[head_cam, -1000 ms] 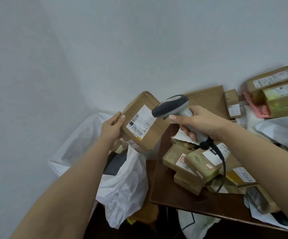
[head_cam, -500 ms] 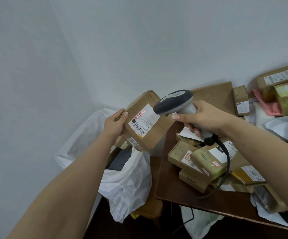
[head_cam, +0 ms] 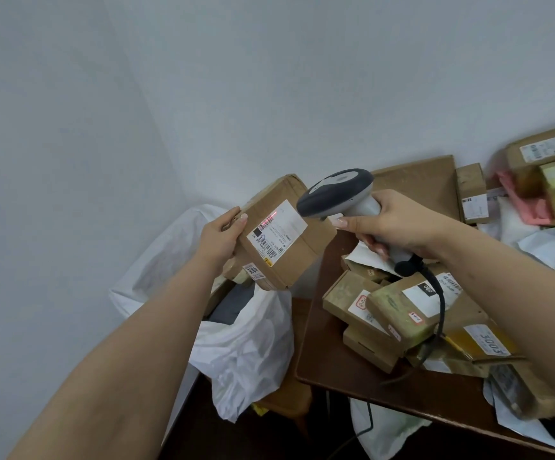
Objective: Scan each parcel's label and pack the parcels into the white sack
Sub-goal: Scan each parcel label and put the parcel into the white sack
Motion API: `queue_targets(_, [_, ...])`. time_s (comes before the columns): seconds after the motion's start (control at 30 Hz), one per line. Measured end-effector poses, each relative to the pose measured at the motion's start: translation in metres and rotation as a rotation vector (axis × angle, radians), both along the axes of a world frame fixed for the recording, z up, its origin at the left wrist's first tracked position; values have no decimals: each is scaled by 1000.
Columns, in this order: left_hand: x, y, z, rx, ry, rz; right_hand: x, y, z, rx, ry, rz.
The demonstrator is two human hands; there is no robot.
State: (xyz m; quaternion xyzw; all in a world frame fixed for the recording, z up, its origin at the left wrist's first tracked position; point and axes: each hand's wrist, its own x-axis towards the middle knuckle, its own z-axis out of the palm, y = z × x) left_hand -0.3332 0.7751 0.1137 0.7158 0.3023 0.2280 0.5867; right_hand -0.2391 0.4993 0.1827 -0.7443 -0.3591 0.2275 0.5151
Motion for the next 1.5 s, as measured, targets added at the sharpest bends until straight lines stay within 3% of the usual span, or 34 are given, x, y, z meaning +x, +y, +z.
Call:
queue_targets(0.13, [-5, -1, 0, 36, -15, 52, 10, 4, -4, 19, 63, 28])
queue_targets(0.23, [-12, 7, -4, 202, -28, 240, 14, 15, -8, 62, 154, 25])
queue_targets(0.37, [-35, 26, -8, 267, 25, 502, 15, 43, -17, 101, 352, -105])
queue_targets(0.5, [-60, 63, -30, 250, 131, 558, 20, 78, -39, 32, 453, -206])
queue_targets(0.7, [-51, 151, -89, 126, 272, 501, 49, 151, -98, -132, 472, -343])
queue_targets(0.93, [-21, 223, -116, 73, 470, 155, 82, 255, -184, -365, 454, -611])
queue_targets(1.07, [-10, 278, -133, -40, 553, 133, 87, 293, -235, -486, 473, -752])
queue_targets(1.27, [-4, 324, -154, -130, 661, 84, 76, 335, -286, -584, 484, -826])
queue_targets(1.5, [-1, 312, -163, -195, 670, 37, 69, 355, -305, -849, 356, -698])
